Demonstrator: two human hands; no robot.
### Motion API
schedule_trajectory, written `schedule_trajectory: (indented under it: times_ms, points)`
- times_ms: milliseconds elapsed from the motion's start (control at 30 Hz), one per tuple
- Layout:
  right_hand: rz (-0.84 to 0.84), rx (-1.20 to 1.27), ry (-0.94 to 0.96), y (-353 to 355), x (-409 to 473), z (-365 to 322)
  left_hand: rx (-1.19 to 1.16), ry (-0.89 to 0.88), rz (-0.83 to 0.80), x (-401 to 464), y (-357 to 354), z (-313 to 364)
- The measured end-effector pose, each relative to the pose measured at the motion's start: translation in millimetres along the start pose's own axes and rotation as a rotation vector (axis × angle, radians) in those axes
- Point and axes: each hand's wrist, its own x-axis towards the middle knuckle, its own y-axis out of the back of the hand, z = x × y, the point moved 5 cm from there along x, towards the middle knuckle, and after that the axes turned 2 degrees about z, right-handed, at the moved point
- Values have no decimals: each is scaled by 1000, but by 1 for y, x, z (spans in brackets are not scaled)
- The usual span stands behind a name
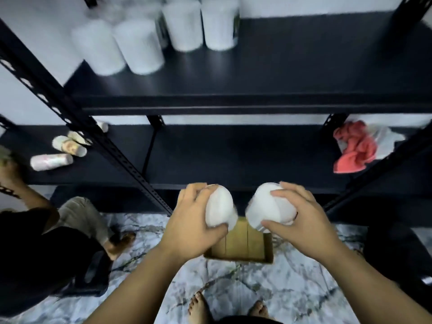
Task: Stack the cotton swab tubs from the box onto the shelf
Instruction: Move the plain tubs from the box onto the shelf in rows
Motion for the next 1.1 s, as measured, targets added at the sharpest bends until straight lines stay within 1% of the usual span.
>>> schedule_trajectory:
  times_ms: [167,333,500,700,833,1100]
  points:
    - [67,26,116,55,20,-46,-46,-57,120,13,49,49]
    - [161,78,202,85,42,-84,-111,-108,215,35,87,85]
    - [285,80,286,109,70,-116,-131,-179,297,68,126,103]
    - [430,71,359,139,118,-164,-123,-253,318,127,176,111]
    - [498,39,304,150,155,-186,-100,-299,290,175,201,113]
    - [510,-14,155,144,216,-185,-91,-335,196,249,207,96]
